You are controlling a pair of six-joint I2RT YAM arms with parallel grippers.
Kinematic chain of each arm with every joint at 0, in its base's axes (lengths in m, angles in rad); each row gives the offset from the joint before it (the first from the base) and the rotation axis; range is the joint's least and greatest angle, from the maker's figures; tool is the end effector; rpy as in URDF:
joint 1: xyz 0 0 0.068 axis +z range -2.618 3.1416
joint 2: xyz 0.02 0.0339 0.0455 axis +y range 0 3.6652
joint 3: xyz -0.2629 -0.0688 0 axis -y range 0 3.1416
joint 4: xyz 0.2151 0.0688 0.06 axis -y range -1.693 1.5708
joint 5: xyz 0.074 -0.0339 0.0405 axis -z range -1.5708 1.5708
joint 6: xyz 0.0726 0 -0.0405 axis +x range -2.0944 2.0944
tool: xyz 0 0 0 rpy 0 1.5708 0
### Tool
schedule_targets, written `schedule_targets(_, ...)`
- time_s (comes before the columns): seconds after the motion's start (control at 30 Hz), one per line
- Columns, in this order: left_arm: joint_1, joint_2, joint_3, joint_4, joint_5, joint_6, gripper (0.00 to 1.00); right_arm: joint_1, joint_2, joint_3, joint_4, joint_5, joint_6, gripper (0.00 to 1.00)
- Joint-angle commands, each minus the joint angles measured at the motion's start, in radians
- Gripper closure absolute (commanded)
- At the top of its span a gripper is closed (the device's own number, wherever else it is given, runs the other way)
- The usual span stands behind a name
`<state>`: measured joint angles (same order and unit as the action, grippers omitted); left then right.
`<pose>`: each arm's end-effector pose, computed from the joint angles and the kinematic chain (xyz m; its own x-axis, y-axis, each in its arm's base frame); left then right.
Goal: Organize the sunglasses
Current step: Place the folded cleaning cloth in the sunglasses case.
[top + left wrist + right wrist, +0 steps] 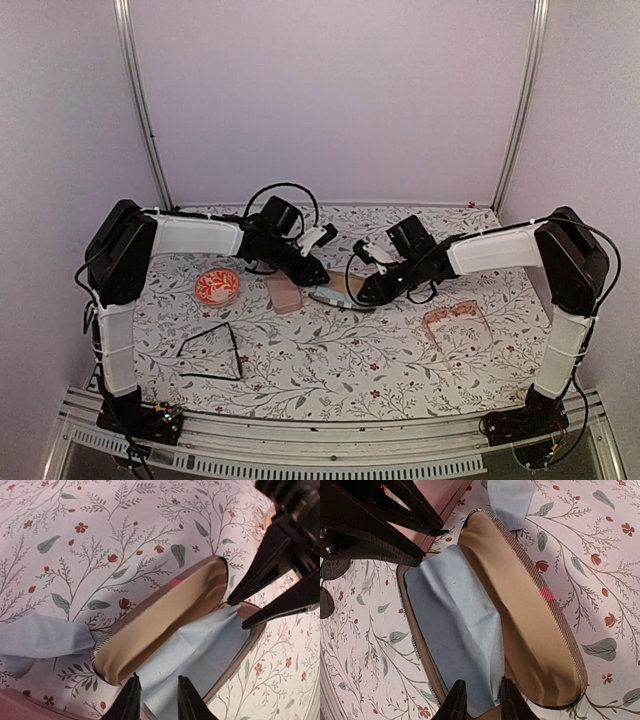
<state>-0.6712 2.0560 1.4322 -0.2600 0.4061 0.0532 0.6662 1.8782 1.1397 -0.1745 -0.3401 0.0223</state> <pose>0.3279 -0.2970 0.1603 -0.5638 0.5101 -0.6496 0.7986 0.5372 -0.2713 0.2886 0.2576 0.1509 -0.6385 -0.4752 -0.6053 -0.7289 0.6259 0.2775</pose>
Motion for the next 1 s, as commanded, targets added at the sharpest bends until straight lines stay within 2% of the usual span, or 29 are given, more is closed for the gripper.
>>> schedule_targets(0.0,0.006,0.013,0.028,-0.015,-0.056,0.006,0.71,-0.008,-0.053,0.003,-0.006,-0.002,0.006,0.74)
schedule_targets(0.17,0.000,-0.010,0.002,-0.005,-0.092,0.004,0.67,-0.008,-0.087,-0.035,0.015,0.006,0.026,0.68)
schedule_targets(0.37,-0.025,-0.066,-0.073,0.052,-0.087,-0.018,0.63,-0.008,-0.122,-0.058,0.026,0.044,0.045,0.56)
schedule_targets(0.73,-0.036,-0.198,-0.249,0.230,-0.015,-0.116,0.62,0.014,-0.154,-0.131,0.111,-0.116,0.068,0.52)
schedule_targets(0.87,-0.039,-0.207,-0.286,0.283,-0.018,-0.142,0.62,0.028,-0.135,-0.138,0.123,-0.123,0.074,0.52)
schedule_targets(0.97,-0.040,-0.186,-0.295,0.313,-0.020,-0.149,0.62,0.035,-0.116,-0.142,0.130,-0.128,0.079,0.56)
